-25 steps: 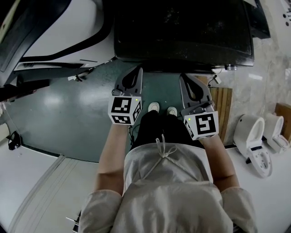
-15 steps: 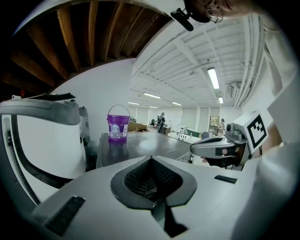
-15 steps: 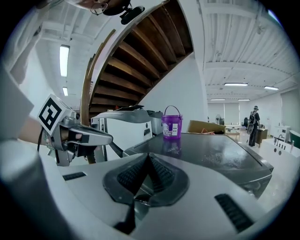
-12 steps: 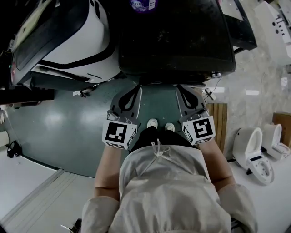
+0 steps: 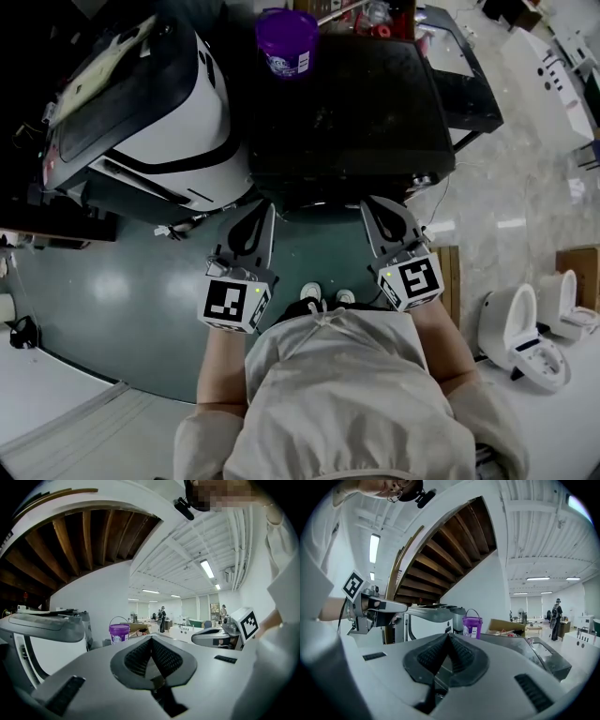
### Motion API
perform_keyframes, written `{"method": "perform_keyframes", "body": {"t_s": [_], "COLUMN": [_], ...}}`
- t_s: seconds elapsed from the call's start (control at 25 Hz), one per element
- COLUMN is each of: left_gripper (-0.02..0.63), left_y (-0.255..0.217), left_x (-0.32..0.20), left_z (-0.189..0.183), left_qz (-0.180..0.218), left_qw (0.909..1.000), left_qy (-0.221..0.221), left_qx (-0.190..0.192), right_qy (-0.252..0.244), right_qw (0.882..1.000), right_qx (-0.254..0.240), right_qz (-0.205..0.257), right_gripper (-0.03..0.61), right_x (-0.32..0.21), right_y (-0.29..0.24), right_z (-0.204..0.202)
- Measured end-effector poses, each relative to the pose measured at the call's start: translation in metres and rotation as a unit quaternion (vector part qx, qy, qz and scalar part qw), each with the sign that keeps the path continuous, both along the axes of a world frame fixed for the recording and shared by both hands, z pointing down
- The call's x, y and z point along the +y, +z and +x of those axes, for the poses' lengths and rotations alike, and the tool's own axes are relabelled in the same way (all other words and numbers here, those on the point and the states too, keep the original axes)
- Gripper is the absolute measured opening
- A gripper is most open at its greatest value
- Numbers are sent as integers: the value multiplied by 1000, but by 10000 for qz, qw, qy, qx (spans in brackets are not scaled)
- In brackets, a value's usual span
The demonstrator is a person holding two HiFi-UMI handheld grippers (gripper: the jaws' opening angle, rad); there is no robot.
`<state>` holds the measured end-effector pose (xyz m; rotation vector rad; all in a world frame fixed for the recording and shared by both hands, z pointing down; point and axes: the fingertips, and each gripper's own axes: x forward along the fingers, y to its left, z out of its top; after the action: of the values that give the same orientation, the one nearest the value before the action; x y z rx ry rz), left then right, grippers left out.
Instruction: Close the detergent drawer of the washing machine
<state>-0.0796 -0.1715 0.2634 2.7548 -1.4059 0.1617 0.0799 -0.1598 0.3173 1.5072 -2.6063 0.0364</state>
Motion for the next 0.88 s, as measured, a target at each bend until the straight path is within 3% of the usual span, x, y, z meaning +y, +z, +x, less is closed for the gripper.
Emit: {"method": "perform_keyframes", "body": {"t_s": [0.24,0.88], "left_gripper": [18,18], "left_y": [-16,-11], "left_x": [6,7], "left_z": [-3,0], "left_qz": [115,71], "left_qw": [9999,9999], "left_qy": [-9,-40], "left_qx": [94,99], "right_qy": [-16,-147], "right_qw": [9997,9997], "right_qx": [45,34], "right_qz": [226,208], "right_gripper": [3,0], "right_x": [7,12], "right_y": [-22,-26], "right_z": [1,-2]}}
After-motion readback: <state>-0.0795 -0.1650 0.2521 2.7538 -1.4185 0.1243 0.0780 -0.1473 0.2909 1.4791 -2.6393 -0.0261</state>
